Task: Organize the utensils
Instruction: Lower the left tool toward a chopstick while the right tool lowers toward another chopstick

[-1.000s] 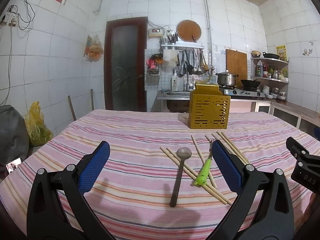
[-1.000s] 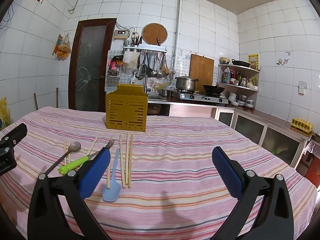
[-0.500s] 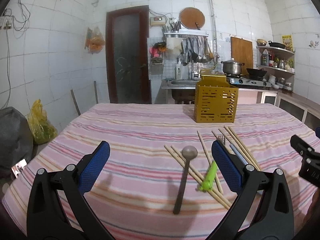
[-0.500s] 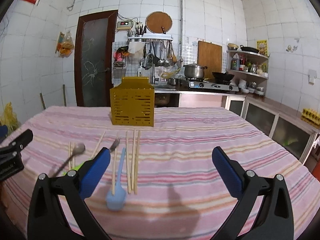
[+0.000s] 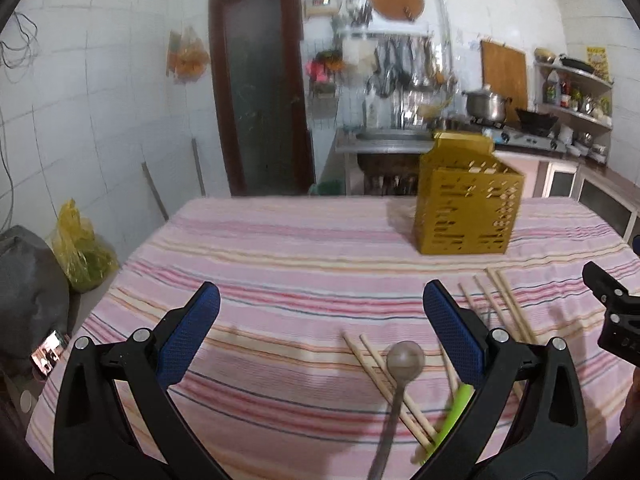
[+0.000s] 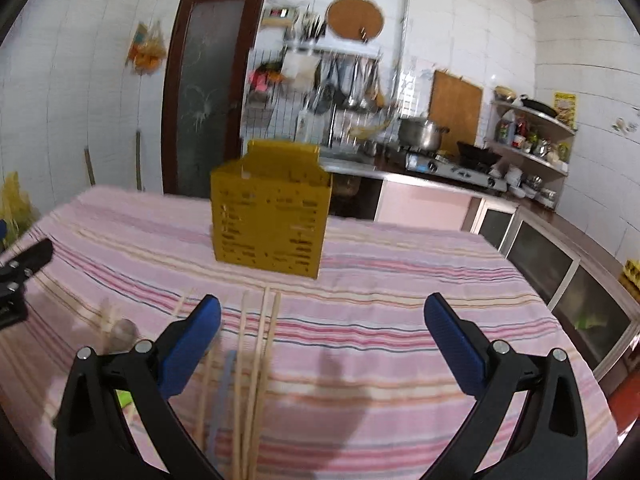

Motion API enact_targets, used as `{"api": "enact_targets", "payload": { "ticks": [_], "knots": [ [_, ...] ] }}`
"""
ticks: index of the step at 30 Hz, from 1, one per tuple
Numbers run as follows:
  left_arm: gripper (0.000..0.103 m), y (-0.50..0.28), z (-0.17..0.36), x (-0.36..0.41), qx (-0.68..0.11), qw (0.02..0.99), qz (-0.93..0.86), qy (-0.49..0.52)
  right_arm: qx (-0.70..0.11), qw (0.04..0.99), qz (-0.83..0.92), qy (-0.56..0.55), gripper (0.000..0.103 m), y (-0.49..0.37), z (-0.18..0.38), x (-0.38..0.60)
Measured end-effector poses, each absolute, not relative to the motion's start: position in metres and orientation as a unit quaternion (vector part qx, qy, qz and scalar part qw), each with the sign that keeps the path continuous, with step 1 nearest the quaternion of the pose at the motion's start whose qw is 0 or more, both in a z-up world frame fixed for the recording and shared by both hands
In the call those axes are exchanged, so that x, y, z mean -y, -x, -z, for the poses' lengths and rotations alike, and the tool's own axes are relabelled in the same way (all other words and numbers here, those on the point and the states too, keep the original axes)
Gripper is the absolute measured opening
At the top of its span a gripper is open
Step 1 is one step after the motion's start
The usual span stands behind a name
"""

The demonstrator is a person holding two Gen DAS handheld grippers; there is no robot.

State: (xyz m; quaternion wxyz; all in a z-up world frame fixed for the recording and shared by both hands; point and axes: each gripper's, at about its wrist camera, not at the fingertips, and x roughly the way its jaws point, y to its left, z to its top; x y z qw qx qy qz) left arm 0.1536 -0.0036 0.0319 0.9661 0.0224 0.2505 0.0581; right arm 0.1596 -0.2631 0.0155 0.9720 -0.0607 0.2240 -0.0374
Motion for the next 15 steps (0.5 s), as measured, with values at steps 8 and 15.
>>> {"api": "enact_targets", "payload": {
  "ticks": [8, 15],
  "knots": [
    [0.098, -0.195, 0.019, -0.012, -0.342, 0.936, -0.079, 0.005, -0.305, 0.950, 0.039, 0.058, 0.099, -0.232, 0.026, 0.272],
    [0.098, -0.213, 0.046, -0.013, -0.380, 0.922, -0.077, 0.010, -0.354, 0.934, 0.033, 0.042, 0.099, -0.250, 0.052, 0.279]
  ]
}}
